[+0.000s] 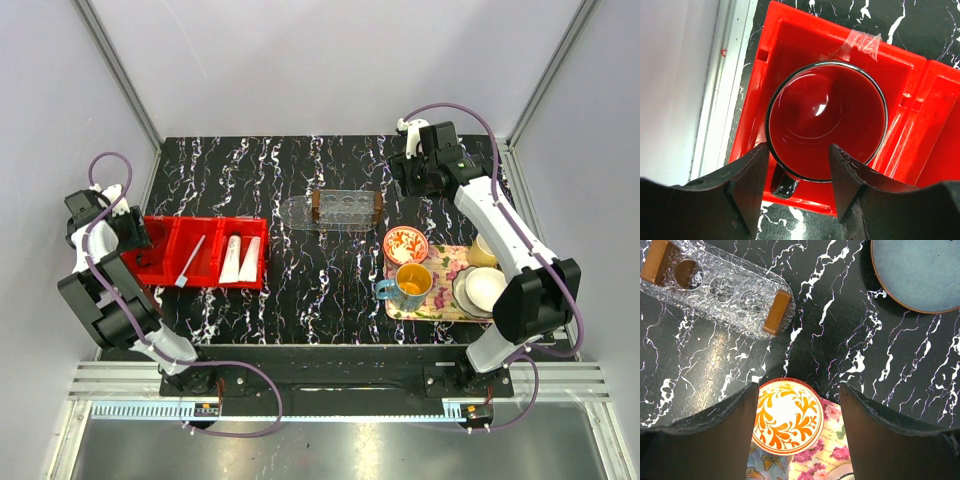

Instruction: Prepare toiletry sets of a toothbrush and toothpaste on the tray

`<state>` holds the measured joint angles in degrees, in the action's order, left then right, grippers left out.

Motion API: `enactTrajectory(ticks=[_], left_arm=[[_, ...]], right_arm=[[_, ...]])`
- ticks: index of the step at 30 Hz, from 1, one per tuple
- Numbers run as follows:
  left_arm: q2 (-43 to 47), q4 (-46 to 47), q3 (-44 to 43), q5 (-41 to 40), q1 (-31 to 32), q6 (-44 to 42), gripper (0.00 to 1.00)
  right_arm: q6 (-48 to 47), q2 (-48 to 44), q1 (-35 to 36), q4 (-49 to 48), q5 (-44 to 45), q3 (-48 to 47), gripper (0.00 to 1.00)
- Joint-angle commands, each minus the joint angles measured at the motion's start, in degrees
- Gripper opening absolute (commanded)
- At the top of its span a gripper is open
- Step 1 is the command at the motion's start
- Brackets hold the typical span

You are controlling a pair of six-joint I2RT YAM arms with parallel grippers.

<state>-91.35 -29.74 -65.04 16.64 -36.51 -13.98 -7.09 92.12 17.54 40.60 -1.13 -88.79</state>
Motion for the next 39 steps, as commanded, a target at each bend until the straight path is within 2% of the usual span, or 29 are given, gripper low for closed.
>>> enactTrajectory(ticks=[1, 21, 39], left_arm=[[-1.1, 3.2, -1.5, 0.1, -0.3, -0.4, 0.54], [-2.3, 9.2, -1.2, 3.3, 0.7, -4.5, 0.52], [-4.5, 11.3, 0.2, 1.6, 4.2, -8.9, 0.44]], right_arm=[[-0.6, 0.6, -0.2, -0.3, -1.0, 0.3, 0.7], [-0.6, 1.8, -0.2, -0.3, -1.0, 0.1, 0.69], [-1.2, 2.1, -0.1, -0.2, -0.9, 0.6, 0.68]])
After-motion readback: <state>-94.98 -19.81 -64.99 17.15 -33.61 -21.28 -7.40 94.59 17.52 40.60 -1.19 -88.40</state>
